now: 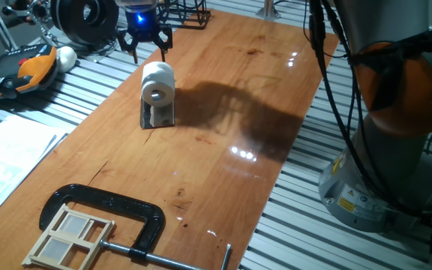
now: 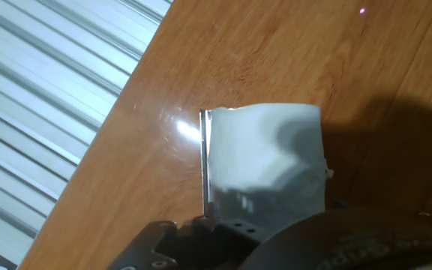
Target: Take the roll of paper down from the shelf
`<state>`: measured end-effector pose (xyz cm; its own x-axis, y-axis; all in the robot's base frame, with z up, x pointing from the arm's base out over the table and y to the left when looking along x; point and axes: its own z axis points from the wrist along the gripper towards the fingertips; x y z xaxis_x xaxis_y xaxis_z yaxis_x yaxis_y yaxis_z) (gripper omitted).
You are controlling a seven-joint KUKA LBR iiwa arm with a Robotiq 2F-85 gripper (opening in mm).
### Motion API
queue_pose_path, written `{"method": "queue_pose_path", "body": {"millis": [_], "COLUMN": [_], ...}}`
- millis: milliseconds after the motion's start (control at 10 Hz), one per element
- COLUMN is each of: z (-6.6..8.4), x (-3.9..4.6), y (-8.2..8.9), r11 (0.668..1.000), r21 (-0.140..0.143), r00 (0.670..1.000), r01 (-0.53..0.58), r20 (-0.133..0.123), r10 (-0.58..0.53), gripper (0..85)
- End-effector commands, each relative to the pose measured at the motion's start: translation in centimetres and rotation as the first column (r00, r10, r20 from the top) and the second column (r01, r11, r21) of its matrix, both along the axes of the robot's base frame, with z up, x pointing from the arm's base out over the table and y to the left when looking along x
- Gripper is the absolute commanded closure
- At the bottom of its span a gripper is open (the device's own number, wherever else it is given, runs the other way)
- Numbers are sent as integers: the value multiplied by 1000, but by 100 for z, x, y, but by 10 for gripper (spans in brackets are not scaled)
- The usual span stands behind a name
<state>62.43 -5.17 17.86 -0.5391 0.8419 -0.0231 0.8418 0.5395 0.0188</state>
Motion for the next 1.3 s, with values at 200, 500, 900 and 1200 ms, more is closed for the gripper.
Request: {"method": "queue_pose_path", "body": {"millis": [200,500,900,1200], "z": [-2,-2,-52,-218], "x": [0,0,15,109], "y": [-1,-1,5,25], "r11": [1000,1000,1000,999], "r21": [5,-17,21,21], "r00": [999,999,998,998], "r01": [-3,16,19,42], "r20": [-37,-52,-54,-50], "r10": [3,-17,-18,-41], "gripper": [0,0,0,0]}}
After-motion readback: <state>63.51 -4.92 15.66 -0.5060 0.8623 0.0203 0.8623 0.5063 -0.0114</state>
